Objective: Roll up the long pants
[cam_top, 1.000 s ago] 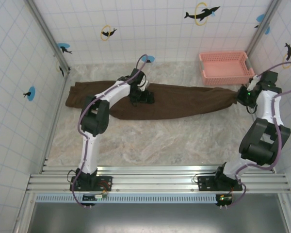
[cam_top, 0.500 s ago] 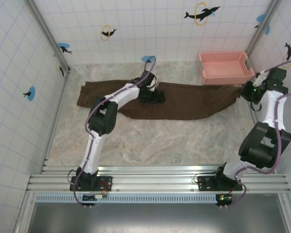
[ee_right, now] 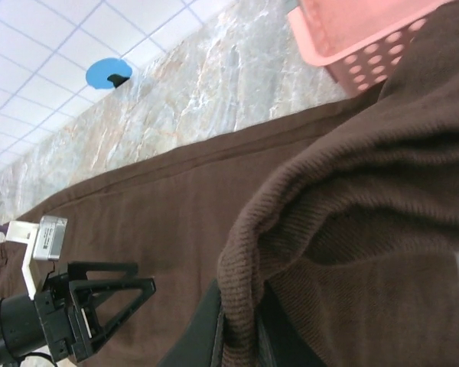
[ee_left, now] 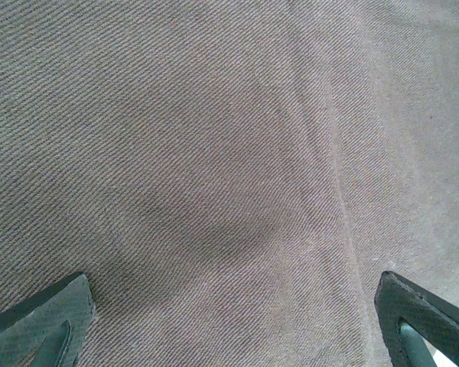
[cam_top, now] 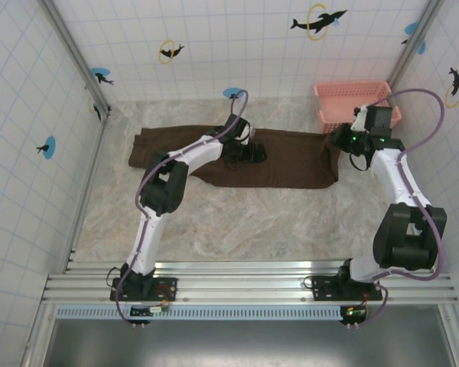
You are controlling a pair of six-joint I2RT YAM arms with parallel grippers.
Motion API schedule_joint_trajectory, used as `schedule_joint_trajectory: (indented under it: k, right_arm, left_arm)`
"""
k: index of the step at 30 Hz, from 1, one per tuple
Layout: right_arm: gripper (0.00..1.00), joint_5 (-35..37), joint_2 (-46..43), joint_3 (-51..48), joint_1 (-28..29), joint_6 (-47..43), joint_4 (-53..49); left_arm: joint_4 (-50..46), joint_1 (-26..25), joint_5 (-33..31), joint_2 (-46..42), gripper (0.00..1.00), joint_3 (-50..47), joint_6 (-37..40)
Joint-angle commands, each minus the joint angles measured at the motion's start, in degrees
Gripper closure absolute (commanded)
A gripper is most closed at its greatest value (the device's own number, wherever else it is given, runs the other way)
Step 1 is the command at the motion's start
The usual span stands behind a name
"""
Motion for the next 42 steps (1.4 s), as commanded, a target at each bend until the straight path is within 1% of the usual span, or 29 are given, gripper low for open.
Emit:
schedule_joint_trajectory:
  k: [1,2,3,6,9,11,14,16,17,20,22,25,28,31,32,34,36,39,42]
  right_arm:
    - [1.0,3.76,-1.9,4.08,3.3,1.73,6.23]
    - [1.0,3.86,-1.53,5.5,4.4,1.85,6.38]
    - [1.0,3.8,-1.22,6.88,5.42,1.86,6.63]
    - [1.0,3.08,0.84,12.57,8.66,1.47,5.22]
    - [1.0,3.12,4.49,20.06,13.38,-0.46,0.98]
    - [1.0,4.08,7.22,24.26,17.13,-1.49,-2.02]
    - [1.0,4.74,11.27,28.69,21.78,-2.05,-2.74]
    - [1.0,4.74,14.14,31.09,24.28,-2.13,-2.71]
    - [1.0,4.79,15.69,32.58,25.59,-2.14,-2.8]
    - [1.0,4.74,20.82,37.88,28.77,-2.31,-3.52]
    - [1.0,4.66,24.67,42.66,30.85,-2.83,-5.04]
    - [1.0,4.26,30.08,50.22,33.57,-3.41,-7.36]
    - [1.0,3.83,35.17,58.41,35.6,-3.63,-9.87]
    - [1.0,3.13,39.94,66.93,37.16,-3.46,-12.69]
    - [1.0,3.12,41.62,69.64,37.67,-3.38,-13.65]
    - [1.0,2.6,44.95,75.22,38.81,-2.88,-14.95]
    - [1.0,2.2,48.43,79.73,39.95,-1.8,-15.17]
    - [1.0,1.77,52.93,84.94,41.77,0.87,-13.65]
    - [1.0,1.49,55.64,85.78,43.77,3.23,-8.34]
  left_arm:
    - [-8.83,-0.75,4.07,2.73,0.03,-3.9,-4.07]
    - [-9.06,-0.88,4.1,2.56,0.03,-3.48,-4.26]
    - [-9.2,-0.67,4.02,0.53,0.03,-3.14,-4.49]
    - [-9.77,3.93,3.45,-3.65,0.03,-2.88,-3.97]
    - [-14.87,11.19,-1.93,-8.48,0.03,-1.89,1.28]
    - [-17.53,17.67,-4.98,-11.31,0.03,-2.82,4.61]
    - [-17.14,27.3,-5.96,-14.74,0.03,-7.95,6.0]
    - [-17.29,32.27,-9.4,-16.9,0.03,-10.72,7.37]
    - [-17.41,34.45,-11.43,-18.03,0.03,-11.78,8.4]
    - [-18.22,38.56,-17.58,-19.74,0.03,-12.95,11.28]
    - [-19.24,40.29,-20.6,-18.91,0.03,-12.3,13.05]
    - [-20.74,42.71,-22.96,-14.95,0.03,-10.31,14.21]
    - [-19.56,44.56,-22.87,-11.48,0.03,-9.41,13.85]
    - [-18.88,45.17,-23.34,-8.63,0.03,-7.78,14.56]
    - [-18.79,45.32,-23.19,-7.73,0.03,-7.11,14.77]
    - [-17.89,45.57,-20.8,-6.07,0.03,-6.34,15.23]
    - [-18.44,45.69,-18.79,-4.73,0.09,-5.0,15.44]
    - [-17.74,46.11,-16.93,-4.97,0.06,-5.66,15.4]
    - [-17.47,46.49,-14.38,-5.13,0.06,-6.44,15.3]
